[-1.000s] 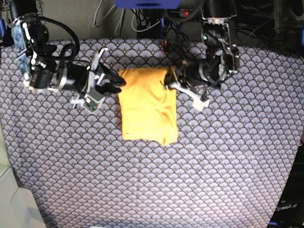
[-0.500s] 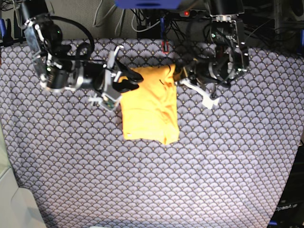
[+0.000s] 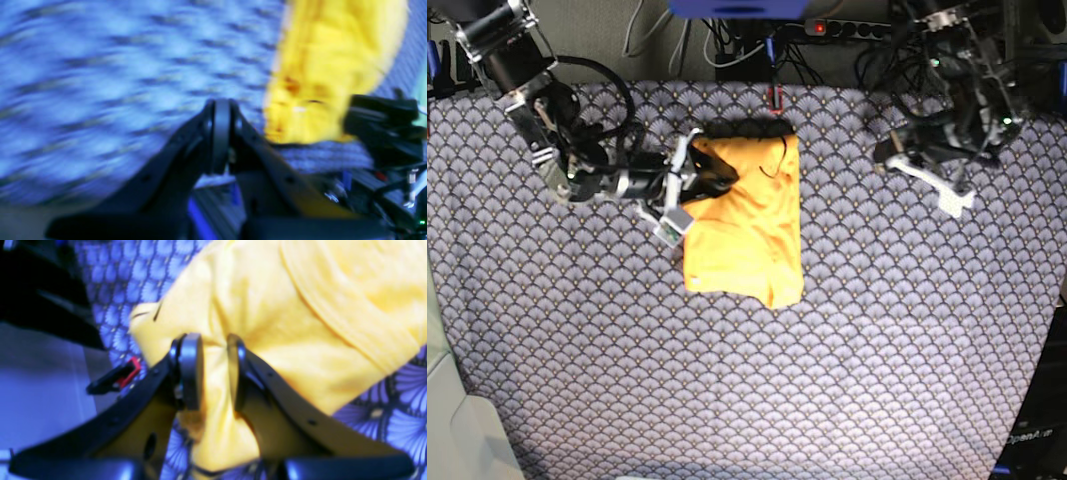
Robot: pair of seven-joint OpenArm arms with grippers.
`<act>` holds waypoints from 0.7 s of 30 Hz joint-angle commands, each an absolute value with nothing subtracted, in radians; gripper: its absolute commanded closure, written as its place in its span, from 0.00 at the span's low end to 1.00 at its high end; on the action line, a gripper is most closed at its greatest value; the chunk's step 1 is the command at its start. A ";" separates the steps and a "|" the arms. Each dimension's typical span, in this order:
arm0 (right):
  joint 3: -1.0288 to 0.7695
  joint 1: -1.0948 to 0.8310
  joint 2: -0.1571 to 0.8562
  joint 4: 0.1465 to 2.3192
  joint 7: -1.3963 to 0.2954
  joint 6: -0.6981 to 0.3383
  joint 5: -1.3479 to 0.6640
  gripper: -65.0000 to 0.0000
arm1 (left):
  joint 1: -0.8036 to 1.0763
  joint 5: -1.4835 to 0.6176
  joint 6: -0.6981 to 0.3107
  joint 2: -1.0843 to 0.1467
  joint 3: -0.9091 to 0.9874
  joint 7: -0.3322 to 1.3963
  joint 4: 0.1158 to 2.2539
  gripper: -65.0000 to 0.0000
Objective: Fold the T-shirt properly
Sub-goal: 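Tuck the bundle's corner with the right gripper while the left withdraws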
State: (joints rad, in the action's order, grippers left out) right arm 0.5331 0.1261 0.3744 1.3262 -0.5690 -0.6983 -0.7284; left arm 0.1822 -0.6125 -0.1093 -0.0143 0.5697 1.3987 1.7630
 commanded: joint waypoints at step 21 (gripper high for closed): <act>0.394 0.077 0.346 1.788 -0.852 -0.698 -0.521 0.81 | 0.219 -0.641 -0.114 -0.076 0.654 1.396 1.781 1.00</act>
State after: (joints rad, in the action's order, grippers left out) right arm 0.3962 0.0643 0.3439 1.7752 -0.8665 -0.6945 -0.5056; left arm 0.2234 -0.6228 -0.1093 -0.0666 0.6518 1.3987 1.7626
